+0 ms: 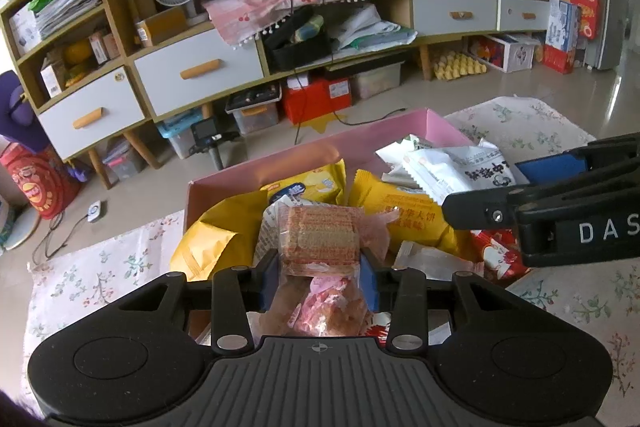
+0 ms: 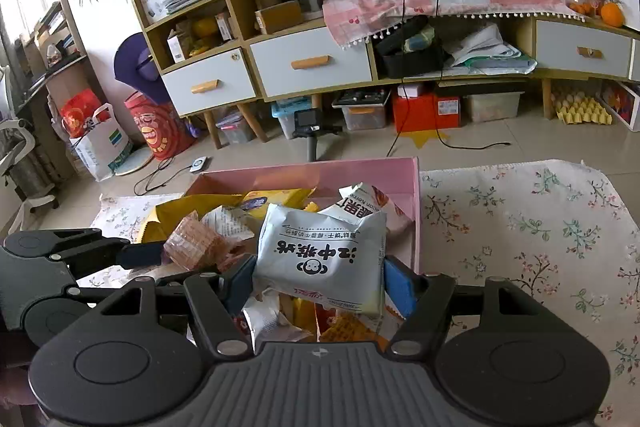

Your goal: Organize snacks

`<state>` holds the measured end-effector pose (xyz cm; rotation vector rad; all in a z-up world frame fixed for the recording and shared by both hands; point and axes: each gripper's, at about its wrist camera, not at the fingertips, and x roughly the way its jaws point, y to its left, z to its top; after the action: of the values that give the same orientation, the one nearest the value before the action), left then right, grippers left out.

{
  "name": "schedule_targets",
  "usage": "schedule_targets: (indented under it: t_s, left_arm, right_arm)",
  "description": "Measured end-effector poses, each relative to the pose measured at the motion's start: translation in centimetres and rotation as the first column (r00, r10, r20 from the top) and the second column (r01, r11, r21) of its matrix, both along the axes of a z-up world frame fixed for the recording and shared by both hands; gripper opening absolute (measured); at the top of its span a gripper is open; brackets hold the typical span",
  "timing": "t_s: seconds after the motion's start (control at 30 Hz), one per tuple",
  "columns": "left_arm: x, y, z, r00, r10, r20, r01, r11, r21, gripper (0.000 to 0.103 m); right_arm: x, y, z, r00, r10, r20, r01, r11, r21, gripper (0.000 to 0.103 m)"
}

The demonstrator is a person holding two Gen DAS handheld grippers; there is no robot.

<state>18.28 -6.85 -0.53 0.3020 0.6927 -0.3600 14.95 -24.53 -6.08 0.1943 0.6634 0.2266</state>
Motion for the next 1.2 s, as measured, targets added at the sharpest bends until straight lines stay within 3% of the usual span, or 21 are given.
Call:
schedule_targets:
  t_s: [0.1,0.17,0.2,0.47,0.87,1.0,1.2]
  left_arm:
    - [-0.1,-0.1,-0.2,1.000,-0.016,0.000,0.016,1.000,-0.016,0.052]
    - [-0.3,-0.3,-0.2,1.000,-0.012,0.018,0.012,1.000,-0.011,0.068]
    - [-0.5,-0.3,-0.2,1.000,-0.014,0.020,0.014,1.000,-0.013,0.068]
    - [-1.9,0.0,0.7,1.000,0.010,0.007,-0.010,1.000,-0.029,0.082]
    - [-6.9,2.5,2.8,0.992,0.124,-0.019,-0.125,0.991,-0.052,0.091]
    - [-8.9,3.1,3.3,0.983,0.179,-0.041,-0.180,0.984,-0.017,0.092]
    - [-11.7,4.2,4.0,0.962,0.260,-0.077,-0.263,0.965,-0.018,0.096]
  right_arm:
    - [0.0,0.1,0.0,1.000,0.015,0.005,-0.015,1.000,0.009,0.052]
    - [-0.1,0.1,0.1,1.000,0.015,0.021,-0.015,1.000,0.017,0.058]
    - [-0.2,0.0,0.2,1.000,0.011,0.028,-0.011,1.000,0.017,0.063]
    - [-0.6,-0.5,0.6,1.000,-0.009,0.022,0.009,1.000,0.023,0.067]
    - [-4.8,-0.5,1.7,0.999,-0.044,-0.015,0.044,0.999,-0.019,0.071]
    - [-6.8,0.5,3.2,0.999,-0.048,-0.006,0.048,0.997,-0.055,0.075]
    - [-9.3,1.4,4.1,0.995,-0.068,-0.069,0.060,0.993,-0.102,0.076]
